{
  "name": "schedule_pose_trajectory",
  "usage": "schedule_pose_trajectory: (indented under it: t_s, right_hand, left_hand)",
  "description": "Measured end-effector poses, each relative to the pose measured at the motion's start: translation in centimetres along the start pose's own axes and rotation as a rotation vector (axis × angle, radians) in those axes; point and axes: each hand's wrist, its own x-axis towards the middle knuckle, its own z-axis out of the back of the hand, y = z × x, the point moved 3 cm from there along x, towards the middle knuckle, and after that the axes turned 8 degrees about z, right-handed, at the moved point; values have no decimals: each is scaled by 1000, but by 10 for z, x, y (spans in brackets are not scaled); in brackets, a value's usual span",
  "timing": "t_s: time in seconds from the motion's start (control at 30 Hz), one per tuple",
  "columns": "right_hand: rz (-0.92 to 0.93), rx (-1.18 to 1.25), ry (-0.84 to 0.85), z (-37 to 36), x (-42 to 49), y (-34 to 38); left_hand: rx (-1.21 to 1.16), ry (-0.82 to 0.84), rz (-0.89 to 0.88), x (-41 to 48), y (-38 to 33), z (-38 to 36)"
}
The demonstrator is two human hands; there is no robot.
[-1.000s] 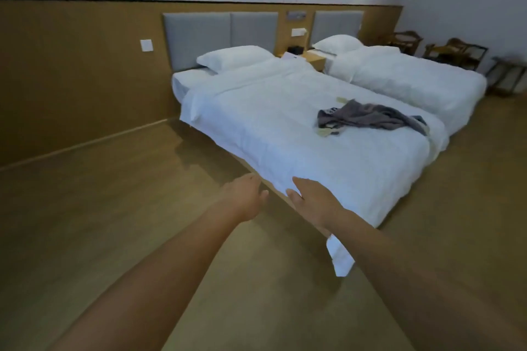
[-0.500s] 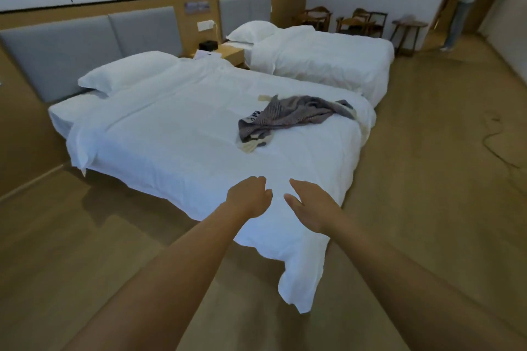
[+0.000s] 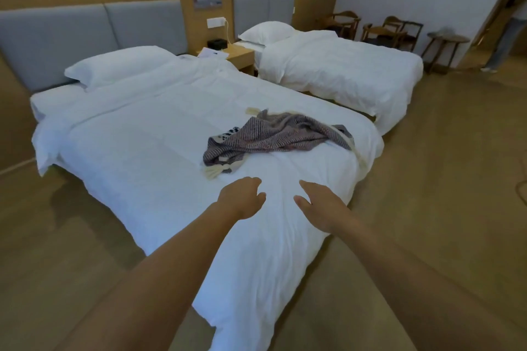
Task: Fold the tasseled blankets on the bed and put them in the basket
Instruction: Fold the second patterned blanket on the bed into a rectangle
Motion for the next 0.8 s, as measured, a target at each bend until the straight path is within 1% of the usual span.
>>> schedule_pose_trajectory:
  t_s: [0.23,0.43,0.6,0.7,0.8]
  right_hand:
    - [76,-7,49,32,116,-82]
    - [33,-12,67,78,206,-165]
    - [5,9,100,110,260,-245]
    - [23,3,139,130,294,-297]
    - [66,-1,189,155,326,-346]
  left_hand:
    - [-25,13,61,138,-46,-3]
    - [-59,66,53,259,-101,3]
    - [-48,118,52,338,-161,-4]
    - [-61,132,87,386,-197,-12]
    - [-87,111,153,423,-227,-21]
